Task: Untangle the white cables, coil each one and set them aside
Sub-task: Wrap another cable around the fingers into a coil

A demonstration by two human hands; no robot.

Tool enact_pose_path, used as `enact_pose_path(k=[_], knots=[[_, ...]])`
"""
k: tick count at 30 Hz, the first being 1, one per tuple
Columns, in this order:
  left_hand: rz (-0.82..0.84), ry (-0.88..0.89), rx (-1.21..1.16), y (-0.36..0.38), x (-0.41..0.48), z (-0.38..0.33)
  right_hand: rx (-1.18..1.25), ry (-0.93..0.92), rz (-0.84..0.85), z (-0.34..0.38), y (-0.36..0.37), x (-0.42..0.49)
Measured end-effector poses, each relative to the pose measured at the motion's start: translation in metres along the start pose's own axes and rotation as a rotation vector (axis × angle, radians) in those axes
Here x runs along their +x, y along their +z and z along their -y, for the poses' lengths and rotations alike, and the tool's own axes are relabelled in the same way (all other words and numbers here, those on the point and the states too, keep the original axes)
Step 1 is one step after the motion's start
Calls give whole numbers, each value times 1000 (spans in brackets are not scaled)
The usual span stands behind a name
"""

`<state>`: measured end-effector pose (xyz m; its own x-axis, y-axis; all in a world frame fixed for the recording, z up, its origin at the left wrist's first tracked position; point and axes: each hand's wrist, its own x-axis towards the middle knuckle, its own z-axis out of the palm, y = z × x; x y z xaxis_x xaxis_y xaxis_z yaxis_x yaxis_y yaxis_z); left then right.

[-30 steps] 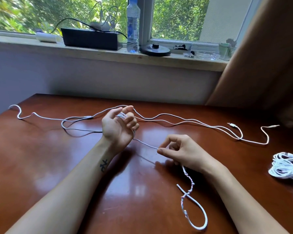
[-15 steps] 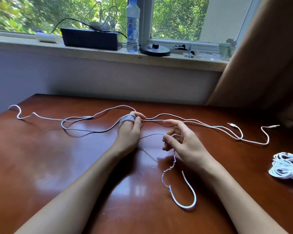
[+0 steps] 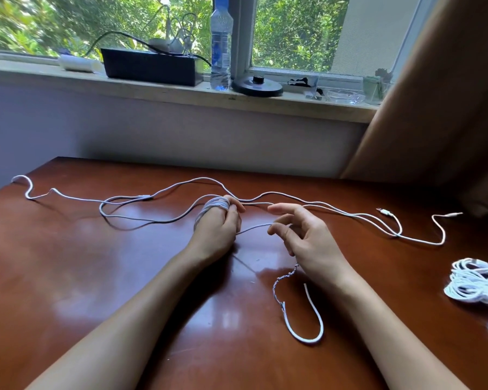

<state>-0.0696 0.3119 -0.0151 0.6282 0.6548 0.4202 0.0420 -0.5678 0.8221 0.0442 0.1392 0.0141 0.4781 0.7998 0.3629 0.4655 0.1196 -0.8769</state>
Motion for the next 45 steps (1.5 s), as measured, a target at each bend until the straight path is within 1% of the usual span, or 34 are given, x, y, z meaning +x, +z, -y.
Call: enact_pose_path(k=[4,7,10,14,15,17,19,21,25,27,30,34,37,40,42,43,45], knots=[[34,-40,34,-4,-3,-1,68,-3,-31,-4,-4,3],[83,-16,130,-7,-3,-1,112,-2,-28,-4,-3,3],[133,12,184,-9,-5,-5,68,-18,-29,-4,-2,2],[191,48,159,-10,-7,-7,-14,-17,-89,-2,-5,2],[212,60,181,-10,-7,-7,-15,-17,-117,-2,-5,2],[237,99,327,-9,-9,-11,-44,-36,-166,-1,-6,1],[203,158,500,-7,-11,-15,-68,-59,-194,1,-5,0],[172,167,565,-7,-12,-16,-71,-68,-206,2,-5,0],[145,137,511,-10,-11,-17,-152,-114,-237,-3,-5,0],[116,124,527,-9,-11,-20,-267,-140,-232,-6,-7,0],[119,67,502,-8,-11,-20,-457,-236,-227,-5,-8,0],[106,46,445,-9,-11,-17,-611,-332,-223,-2,-10,0],[88,49,442,-9,-10,-15,-654,-328,-192,-2,-8,0],[92,23,444,-9,-11,-15,-638,-287,-160,-3,-9,0],[105,-7,463,-10,-13,-21,-641,-327,-159,-5,-10,0],[111,-4,494,-11,-13,-25,-659,-362,-176,-6,-10,0],[90,49,649,-12,-15,-33,-688,-399,-226,-8,-11,2]])
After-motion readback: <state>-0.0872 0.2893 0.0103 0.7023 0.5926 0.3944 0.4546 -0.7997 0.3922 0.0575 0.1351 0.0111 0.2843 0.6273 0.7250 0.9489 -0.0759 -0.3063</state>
